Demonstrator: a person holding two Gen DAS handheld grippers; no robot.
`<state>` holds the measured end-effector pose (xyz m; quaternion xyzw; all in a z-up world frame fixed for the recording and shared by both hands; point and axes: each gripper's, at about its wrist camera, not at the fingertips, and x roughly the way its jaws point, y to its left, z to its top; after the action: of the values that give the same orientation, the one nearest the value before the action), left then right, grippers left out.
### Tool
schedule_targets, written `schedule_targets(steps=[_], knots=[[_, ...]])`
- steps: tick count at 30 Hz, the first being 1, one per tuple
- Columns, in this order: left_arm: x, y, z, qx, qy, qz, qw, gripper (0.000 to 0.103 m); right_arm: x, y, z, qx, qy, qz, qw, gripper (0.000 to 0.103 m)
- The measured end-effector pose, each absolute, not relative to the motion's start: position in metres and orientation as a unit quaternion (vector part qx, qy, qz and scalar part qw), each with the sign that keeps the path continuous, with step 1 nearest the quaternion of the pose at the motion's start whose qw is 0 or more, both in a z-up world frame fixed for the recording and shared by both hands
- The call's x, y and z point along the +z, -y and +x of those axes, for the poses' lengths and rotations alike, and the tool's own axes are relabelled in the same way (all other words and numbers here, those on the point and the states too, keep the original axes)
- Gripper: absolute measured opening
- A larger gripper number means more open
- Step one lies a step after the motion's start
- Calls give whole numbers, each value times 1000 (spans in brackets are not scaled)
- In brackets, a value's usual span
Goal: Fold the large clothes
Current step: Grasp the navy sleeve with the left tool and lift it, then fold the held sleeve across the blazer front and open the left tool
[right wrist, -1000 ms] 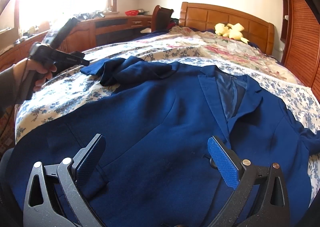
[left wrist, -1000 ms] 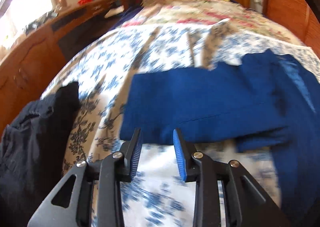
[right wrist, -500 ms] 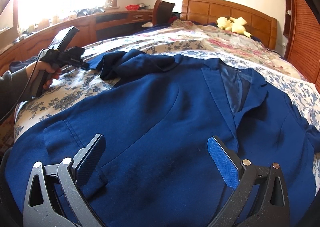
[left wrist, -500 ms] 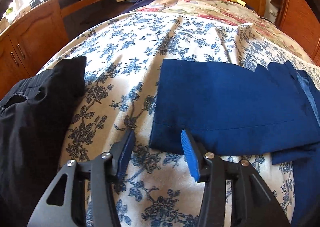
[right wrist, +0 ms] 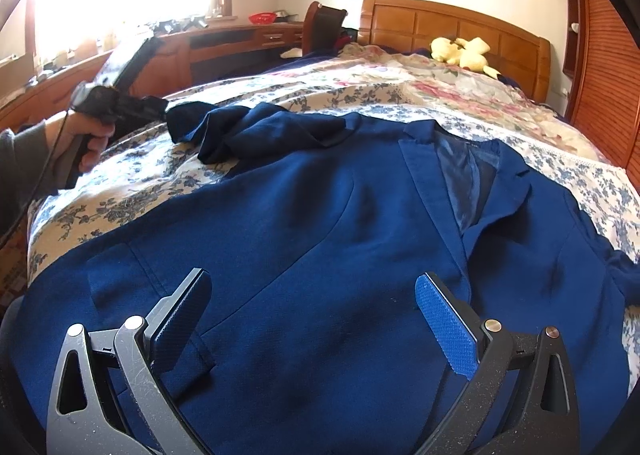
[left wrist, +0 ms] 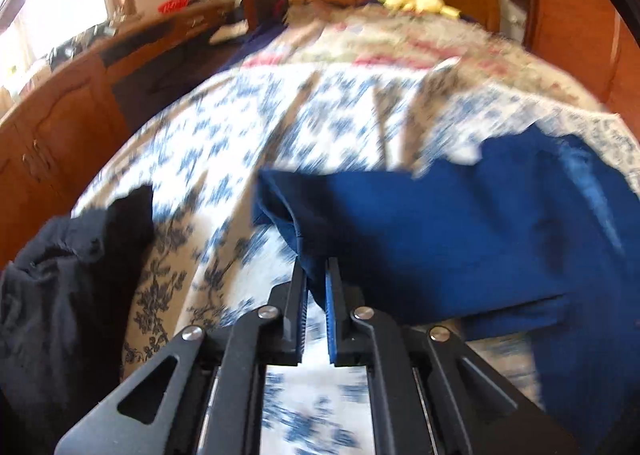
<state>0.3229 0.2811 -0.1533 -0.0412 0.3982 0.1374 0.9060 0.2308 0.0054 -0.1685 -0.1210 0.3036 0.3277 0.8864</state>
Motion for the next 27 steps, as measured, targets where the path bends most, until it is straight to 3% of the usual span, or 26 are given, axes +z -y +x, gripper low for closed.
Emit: schedule_targets(steps=[15, 27], knots=[[-8, -115, 277, 9, -285, 28, 958, 4, -132, 61, 207, 291, -277, -94, 911, 103], [6, -22, 235, -65, -284, 54, 955, 4, -121, 112, 198, 248, -272, -80, 927, 103]])
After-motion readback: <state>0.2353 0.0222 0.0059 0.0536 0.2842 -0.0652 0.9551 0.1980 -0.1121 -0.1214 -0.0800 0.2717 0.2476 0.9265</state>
